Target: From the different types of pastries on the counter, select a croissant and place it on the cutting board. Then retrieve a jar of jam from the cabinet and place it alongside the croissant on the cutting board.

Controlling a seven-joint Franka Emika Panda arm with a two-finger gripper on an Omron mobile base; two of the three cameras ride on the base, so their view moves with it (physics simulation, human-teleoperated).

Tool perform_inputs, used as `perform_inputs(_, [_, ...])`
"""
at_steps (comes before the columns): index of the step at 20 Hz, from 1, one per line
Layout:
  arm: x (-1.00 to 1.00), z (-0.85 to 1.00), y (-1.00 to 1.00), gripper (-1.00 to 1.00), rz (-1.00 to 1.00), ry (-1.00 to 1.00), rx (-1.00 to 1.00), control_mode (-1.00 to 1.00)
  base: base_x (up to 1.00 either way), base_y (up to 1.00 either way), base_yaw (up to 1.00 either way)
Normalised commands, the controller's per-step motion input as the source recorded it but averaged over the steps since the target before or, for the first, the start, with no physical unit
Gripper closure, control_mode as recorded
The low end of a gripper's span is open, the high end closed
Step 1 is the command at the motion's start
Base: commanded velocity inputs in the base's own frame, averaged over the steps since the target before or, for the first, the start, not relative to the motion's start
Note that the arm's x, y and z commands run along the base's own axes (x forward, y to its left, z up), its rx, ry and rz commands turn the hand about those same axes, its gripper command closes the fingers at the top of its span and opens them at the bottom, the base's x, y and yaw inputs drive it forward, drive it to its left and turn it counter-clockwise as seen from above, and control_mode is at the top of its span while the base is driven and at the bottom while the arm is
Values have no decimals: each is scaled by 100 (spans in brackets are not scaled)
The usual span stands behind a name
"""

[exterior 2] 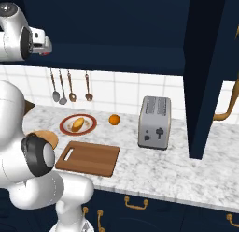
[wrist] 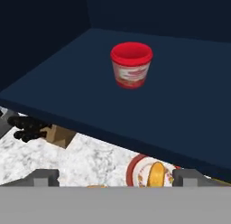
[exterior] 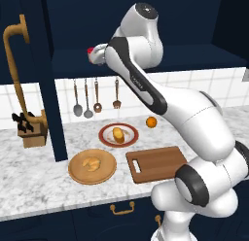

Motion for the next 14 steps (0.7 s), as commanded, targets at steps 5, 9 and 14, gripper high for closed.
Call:
perform_inputs(5, [64,67,18,-100,0,-26,0,-100,0,0,0])
perform_inputs(9, [7,6,3,-100,2,-2,0,-100,0,0,0])
perform_inputs(14, [-1,-63,0,-100,0,8,-4,-100,0,0,0])
